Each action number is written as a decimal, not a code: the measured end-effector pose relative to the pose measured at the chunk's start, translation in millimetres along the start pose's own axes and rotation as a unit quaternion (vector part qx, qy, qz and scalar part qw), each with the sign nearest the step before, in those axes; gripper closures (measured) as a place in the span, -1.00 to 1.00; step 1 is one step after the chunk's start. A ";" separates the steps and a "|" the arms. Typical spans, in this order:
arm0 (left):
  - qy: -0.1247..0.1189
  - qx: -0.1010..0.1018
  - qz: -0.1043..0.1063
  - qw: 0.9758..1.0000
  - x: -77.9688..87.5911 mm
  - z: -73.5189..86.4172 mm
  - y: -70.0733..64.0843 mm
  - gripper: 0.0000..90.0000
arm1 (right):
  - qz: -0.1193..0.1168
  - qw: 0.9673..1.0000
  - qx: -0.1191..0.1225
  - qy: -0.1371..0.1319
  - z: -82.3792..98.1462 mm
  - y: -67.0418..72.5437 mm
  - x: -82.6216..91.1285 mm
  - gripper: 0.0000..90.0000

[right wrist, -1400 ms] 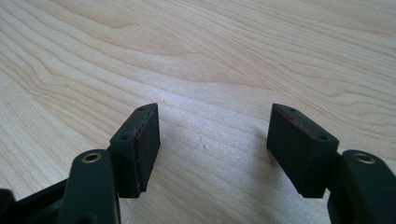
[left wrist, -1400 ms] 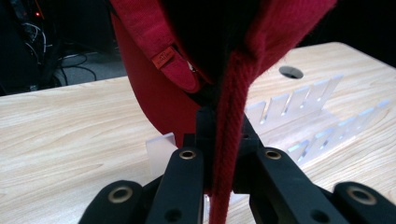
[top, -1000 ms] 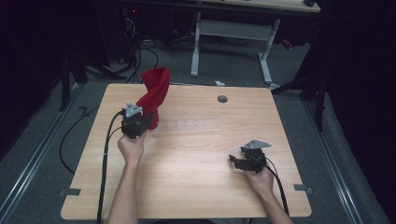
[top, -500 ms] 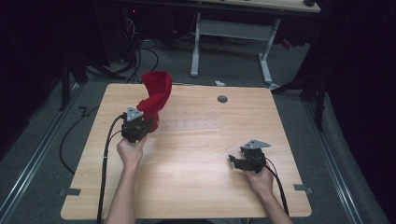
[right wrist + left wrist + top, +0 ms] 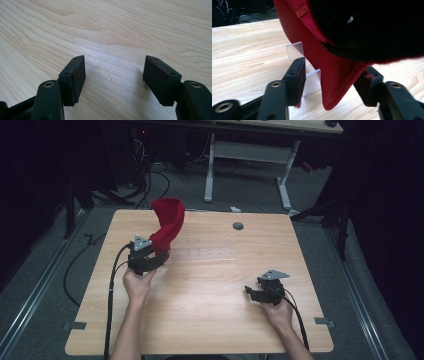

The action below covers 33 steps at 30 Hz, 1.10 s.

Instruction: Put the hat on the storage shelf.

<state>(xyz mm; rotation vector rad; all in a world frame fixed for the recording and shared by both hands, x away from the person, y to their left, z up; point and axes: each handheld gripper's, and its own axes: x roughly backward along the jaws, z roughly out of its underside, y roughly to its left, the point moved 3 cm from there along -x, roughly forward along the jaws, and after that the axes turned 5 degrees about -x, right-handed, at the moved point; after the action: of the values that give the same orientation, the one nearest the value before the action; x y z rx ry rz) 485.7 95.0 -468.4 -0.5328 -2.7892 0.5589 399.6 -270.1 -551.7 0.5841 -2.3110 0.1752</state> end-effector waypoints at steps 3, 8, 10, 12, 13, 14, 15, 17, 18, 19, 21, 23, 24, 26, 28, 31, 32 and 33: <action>0.002 0.000 0.001 1.000 2.0 -0.1 -1.3 -0.12 | 0.000 1.000 0.000 0.000 0.0 0.0 0.0 -0.23; 0.010 -0.007 0.000 1.000 4.2 1.9 -3.1 -0.20 | -0.001 1.000 0.000 0.000 0.0 0.3 -0.2 -0.23; 0.013 -0.007 0.000 1.000 5.6 2.3 -3.3 -0.22 | -0.001 1.000 0.001 0.000 -0.1 0.3 -0.2 -0.23; 0.014 -0.007 -0.001 1.000 7.3 2.4 -3.6 -0.24 | -0.001 1.000 0.001 -0.001 -0.1 0.3 -0.2 -0.23; 0.013 -0.006 -0.001 1.000 8.1 2.2 -3.7 -0.25 | -0.001 1.000 0.000 0.000 -0.1 0.3 -0.2 -0.23; 0.012 -0.003 -0.002 1.000 9.0 1.7 -3.7 -0.26 | -0.001 1.000 0.001 -0.001 -0.1 0.3 -0.2 -0.23; 0.013 -0.003 -0.001 1.000 10.3 1.3 -3.4 -0.27 | -0.001 1.000 0.001 0.000 -0.1 0.3 -0.2 -0.23; 0.011 0.001 -0.002 1.000 12.6 0.5 -3.8 -0.29 | -0.001 1.000 0.001 0.000 -0.1 0.3 -0.2 -0.23; 0.013 0.001 -0.002 1.000 13.6 0.3 -4.3 -0.30 | -0.001 1.000 0.001 0.000 -0.1 0.3 -0.2 -0.23; 0.015 -0.002 -0.001 1.000 15.0 0.0 -4.7 -0.31 | -0.001 1.000 0.001 -0.001 -0.1 0.3 -0.2 -0.23; 0.014 0.001 0.000 1.000 17.7 -1.4 -6.7 -0.32 | -0.001 1.000 0.001 -0.001 -0.1 0.3 -0.2 -0.23; 0.013 0.003 0.003 1.000 20.7 -3.0 -8.6 -0.32 | -0.001 1.000 0.001 -0.001 -0.1 0.3 -0.2 -0.23; 0.014 0.002 0.004 1.000 22.3 -3.5 -9.3 -0.32 | -0.001 1.000 0.001 0.000 -0.1 0.3 -0.2 -0.23; 0.015 0.002 0.003 1.000 25.0 -4.2 -11.3 -0.32 | -0.001 1.000 0.001 -0.001 -0.1 0.3 -0.2 -0.23; 0.012 0.005 0.006 1.000 27.8 -4.9 -13.8 -0.33 | -0.001 1.000 0.000 0.000 -0.1 0.3 -0.2 -0.23; 0.011 0.005 0.010 1.000 33.0 -5.2 -15.9 -0.33 | -0.001 1.000 0.001 0.000 -0.1 0.3 -0.2 -0.23; 0.010 0.007 0.011 1.000 34.4 -5.0 -16.7 -0.32 | -0.001 1.000 0.001 -0.001 -0.1 0.3 -0.2 -0.23; 0.011 0.005 0.010 1.000 35.8 -4.5 -17.0 -0.32 | -0.001 1.000 0.001 -0.001 -0.1 0.3 -0.2 -0.23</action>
<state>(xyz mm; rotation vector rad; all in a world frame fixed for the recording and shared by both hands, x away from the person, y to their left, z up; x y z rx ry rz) 449.7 96.1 -451.5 -0.5629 -2.7623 0.5684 399.7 -269.8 -551.8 0.5881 -2.3113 0.1755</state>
